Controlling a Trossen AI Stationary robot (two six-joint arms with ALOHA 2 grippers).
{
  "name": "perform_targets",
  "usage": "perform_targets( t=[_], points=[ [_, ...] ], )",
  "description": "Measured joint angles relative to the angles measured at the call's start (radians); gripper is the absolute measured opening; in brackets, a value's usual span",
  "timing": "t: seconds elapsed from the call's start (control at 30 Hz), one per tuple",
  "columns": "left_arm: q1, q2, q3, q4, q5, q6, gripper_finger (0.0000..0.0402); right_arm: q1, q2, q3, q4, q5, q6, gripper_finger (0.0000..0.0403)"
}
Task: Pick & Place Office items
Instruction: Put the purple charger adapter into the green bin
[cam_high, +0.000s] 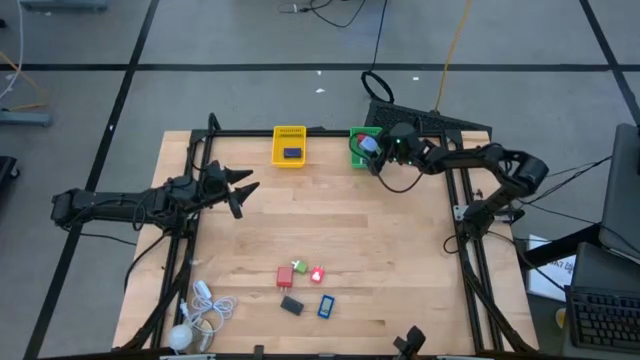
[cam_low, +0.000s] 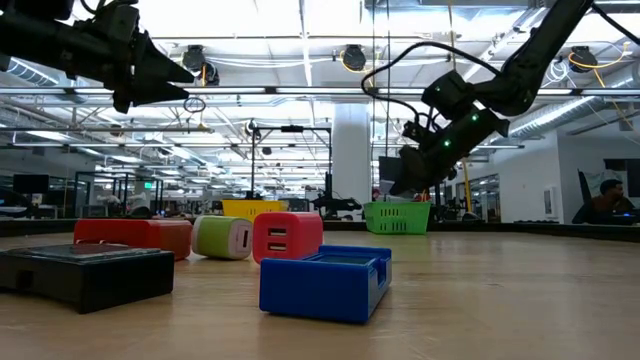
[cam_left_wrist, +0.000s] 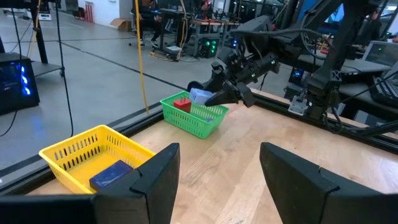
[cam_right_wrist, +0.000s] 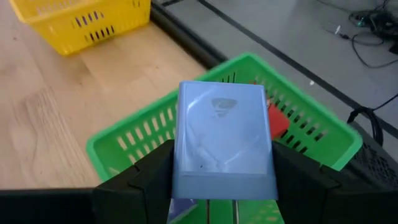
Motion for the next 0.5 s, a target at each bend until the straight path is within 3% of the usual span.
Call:
perform_targets(
  t=[0.5],
  points=[
    [0.0,0.0,0.0,0.0,0.0,0.0,0.0225,0.007,0.081,0.0,0.035,0.003,-0.013,0.021]
  ],
)
